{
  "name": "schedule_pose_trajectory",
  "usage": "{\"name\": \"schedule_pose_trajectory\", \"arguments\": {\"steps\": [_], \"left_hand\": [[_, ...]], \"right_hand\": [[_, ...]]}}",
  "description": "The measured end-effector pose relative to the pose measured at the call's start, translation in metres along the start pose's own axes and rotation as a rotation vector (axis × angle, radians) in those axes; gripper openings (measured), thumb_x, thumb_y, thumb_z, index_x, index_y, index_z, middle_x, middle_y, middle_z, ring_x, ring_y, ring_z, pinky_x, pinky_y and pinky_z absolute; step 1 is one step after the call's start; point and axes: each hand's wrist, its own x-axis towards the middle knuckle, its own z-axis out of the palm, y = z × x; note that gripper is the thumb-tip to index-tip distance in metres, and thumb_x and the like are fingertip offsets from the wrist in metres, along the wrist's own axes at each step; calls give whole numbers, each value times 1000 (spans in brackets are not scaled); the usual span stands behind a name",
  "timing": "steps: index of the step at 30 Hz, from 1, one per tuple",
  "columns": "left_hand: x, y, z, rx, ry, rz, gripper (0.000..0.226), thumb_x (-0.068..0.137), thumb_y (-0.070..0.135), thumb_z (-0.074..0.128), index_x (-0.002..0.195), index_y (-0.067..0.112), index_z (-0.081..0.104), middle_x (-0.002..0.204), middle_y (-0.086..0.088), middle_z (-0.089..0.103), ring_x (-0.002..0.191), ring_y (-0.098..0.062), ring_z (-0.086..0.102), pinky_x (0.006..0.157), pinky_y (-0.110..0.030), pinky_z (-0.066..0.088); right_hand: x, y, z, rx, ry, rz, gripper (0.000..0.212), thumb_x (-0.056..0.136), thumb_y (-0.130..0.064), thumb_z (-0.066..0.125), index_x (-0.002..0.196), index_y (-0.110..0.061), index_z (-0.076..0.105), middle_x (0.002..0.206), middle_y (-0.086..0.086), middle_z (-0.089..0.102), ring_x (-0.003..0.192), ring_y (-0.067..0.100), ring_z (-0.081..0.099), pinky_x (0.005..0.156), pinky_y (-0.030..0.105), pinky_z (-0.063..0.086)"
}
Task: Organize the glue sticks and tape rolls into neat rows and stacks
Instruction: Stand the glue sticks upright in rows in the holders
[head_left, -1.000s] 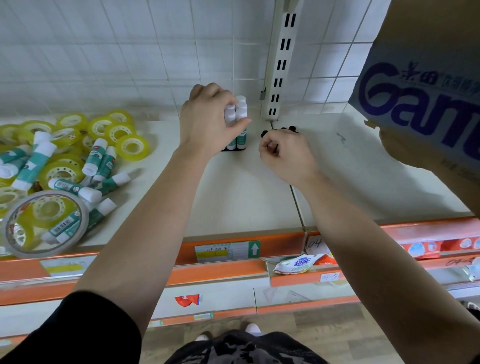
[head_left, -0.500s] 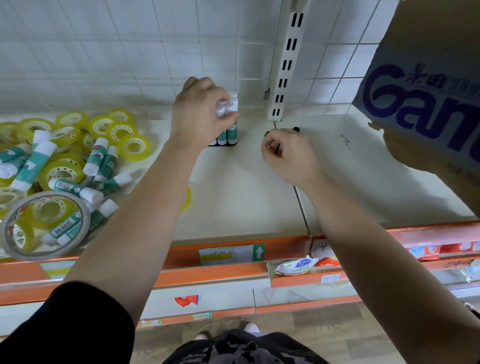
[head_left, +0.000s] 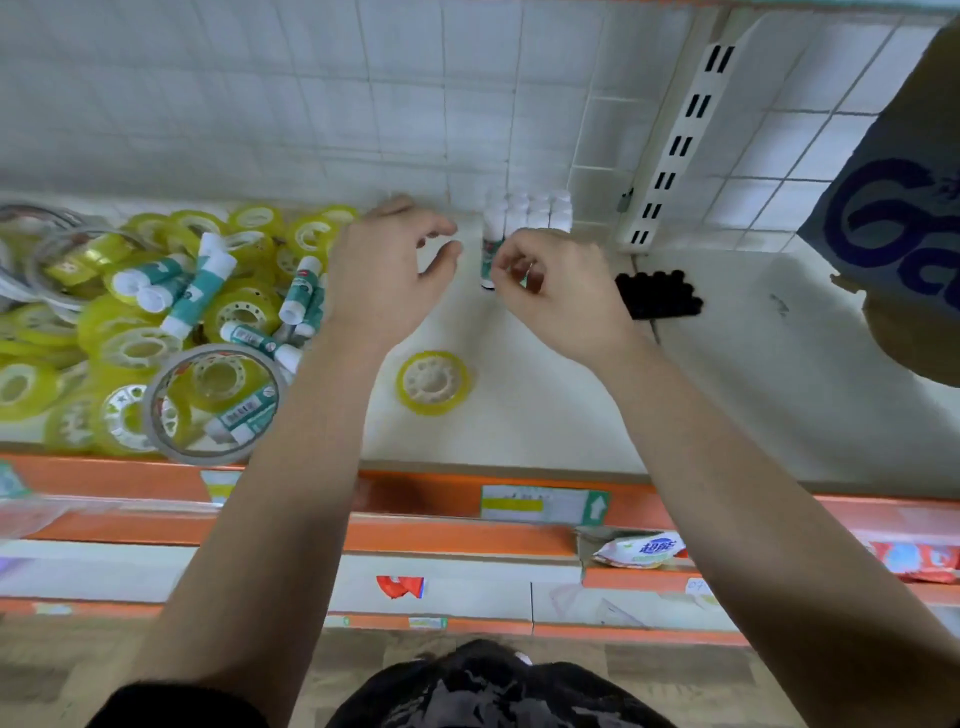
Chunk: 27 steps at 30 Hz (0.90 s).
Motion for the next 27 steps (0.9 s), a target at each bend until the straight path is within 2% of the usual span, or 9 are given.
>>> {"name": "schedule_pose_trajectory", "arguments": {"steps": [4, 8, 11, 14, 18, 23, 25, 27], "left_hand": [[-21, -23, -36, 23, -40, -76, 28, 83, 33, 58, 98, 17, 74, 92, -3, 70, 80, -20, 67, 75, -37, 53], [-33, -40, -66, 25, -44, -122, 26, 84, 29, 57, 98, 15, 75, 94, -5, 72, 82, -21, 68, 80, -35, 53], [-41, -51, -83, 23, -9, -127, 22, 86, 25, 60, 97, 13, 75, 94, -4, 73, 85, -20, 68, 82, -34, 53], [-50, -61, -95, 18, 20, -133, 21, 87, 24, 61, 98, 14, 75, 96, -3, 73, 86, -18, 68, 81, -33, 53], [-58, -67, -102, 14, 41, -104, 18, 88, 20, 61, 97, 12, 75, 91, -3, 73, 82, -17, 66, 77, -30, 50], [-59, -71, -101, -15, 37, -117, 19, 88, 21, 61, 96, 12, 75, 91, -2, 73, 83, -17, 66, 78, -32, 51], [-56, -73, -100, -30, 28, -130, 19, 88, 21, 61, 97, 13, 75, 92, -1, 73, 83, -16, 66, 79, -32, 52], [-51, -74, -97, -36, 14, -135, 19, 87, 23, 62, 97, 14, 75, 92, -1, 73, 83, -16, 67, 79, -33, 53]], "right_hand": [[8, -24, 34, 30, -63, -83, 8, 81, -17, 62, 81, -10, 67, 73, 3, 64, 67, 16, 57, 65, 31, 47], [13, -44, 60, 36, -189, -95, 8, 80, -16, 65, 85, -12, 70, 76, -4, 61, 65, 8, 50, 65, 23, 41], [15, -60, 73, 24, -303, -118, 12, 83, -17, 69, 93, -11, 73, 81, -1, 64, 69, 7, 53, 70, 22, 43], [18, -70, 86, -2, -405, -132, 19, 86, -18, 70, 103, -10, 73, 92, 6, 68, 76, 13, 56, 75, 29, 46], [21, -75, 96, -46, -414, -120, 25, 87, -16, 69, 111, -12, 73, 94, 11, 65, 80, 21, 58, 77, 35, 46], [20, -69, 102, -96, -437, -59, 27, 82, -17, 75, 109, -15, 72, 91, 2, 51, 74, 13, 47, 62, 17, 33], [18, -66, 99, -55, -425, -15, 25, 81, -16, 76, 106, -13, 71, 91, 0, 51, 71, 9, 48, 62, 9, 34], [16, -64, 92, 29, -406, 43, 22, 84, -14, 73, 105, -14, 70, 86, -4, 56, 69, 8, 51, 64, 8, 37]]}}
